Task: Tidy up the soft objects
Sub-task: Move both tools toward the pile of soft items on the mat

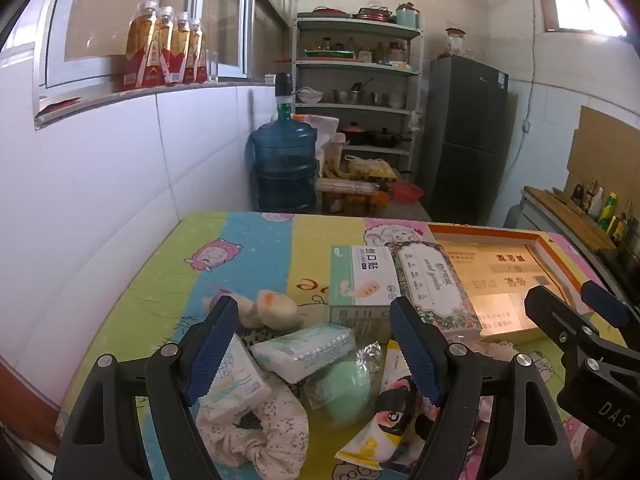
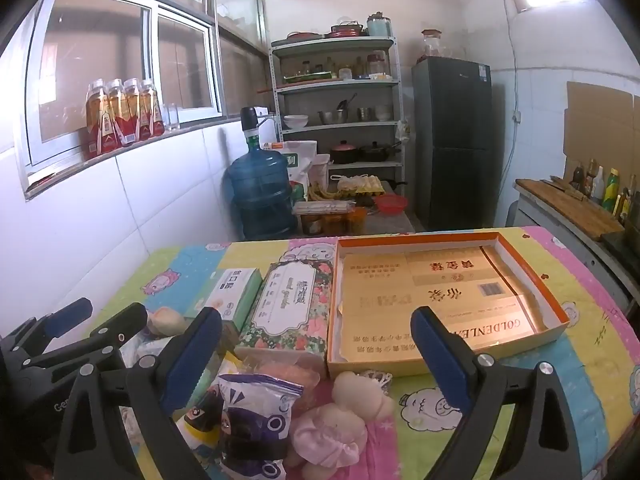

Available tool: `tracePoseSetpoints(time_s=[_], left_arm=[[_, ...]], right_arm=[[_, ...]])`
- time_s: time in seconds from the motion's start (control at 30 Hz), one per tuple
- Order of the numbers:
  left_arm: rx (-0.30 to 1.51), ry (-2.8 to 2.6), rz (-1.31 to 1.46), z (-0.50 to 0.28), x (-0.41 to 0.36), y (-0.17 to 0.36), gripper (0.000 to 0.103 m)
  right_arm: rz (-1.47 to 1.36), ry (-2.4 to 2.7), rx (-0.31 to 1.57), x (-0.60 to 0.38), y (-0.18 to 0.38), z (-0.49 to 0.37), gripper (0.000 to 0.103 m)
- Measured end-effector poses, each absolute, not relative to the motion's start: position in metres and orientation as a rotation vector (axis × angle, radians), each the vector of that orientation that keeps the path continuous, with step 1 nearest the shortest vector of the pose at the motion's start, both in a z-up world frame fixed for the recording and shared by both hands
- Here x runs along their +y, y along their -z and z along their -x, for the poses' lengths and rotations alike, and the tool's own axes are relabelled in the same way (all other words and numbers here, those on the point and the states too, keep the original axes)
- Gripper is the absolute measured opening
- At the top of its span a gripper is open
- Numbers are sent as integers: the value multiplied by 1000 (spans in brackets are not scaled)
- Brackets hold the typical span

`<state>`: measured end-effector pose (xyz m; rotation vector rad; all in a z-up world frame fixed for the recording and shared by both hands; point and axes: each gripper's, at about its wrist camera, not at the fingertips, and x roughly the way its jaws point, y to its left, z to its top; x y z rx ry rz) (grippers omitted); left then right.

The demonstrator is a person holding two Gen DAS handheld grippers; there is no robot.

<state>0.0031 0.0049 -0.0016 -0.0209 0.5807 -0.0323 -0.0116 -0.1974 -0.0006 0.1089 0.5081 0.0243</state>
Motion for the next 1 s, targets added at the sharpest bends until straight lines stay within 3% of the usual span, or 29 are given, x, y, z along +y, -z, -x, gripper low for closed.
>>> tracePoseSetpoints(time_s=[1.0], left_arm=[[585, 30, 19, -2, 5, 6, 80]], right_arm=[[-95, -54, 523, -195, 3, 15, 96]])
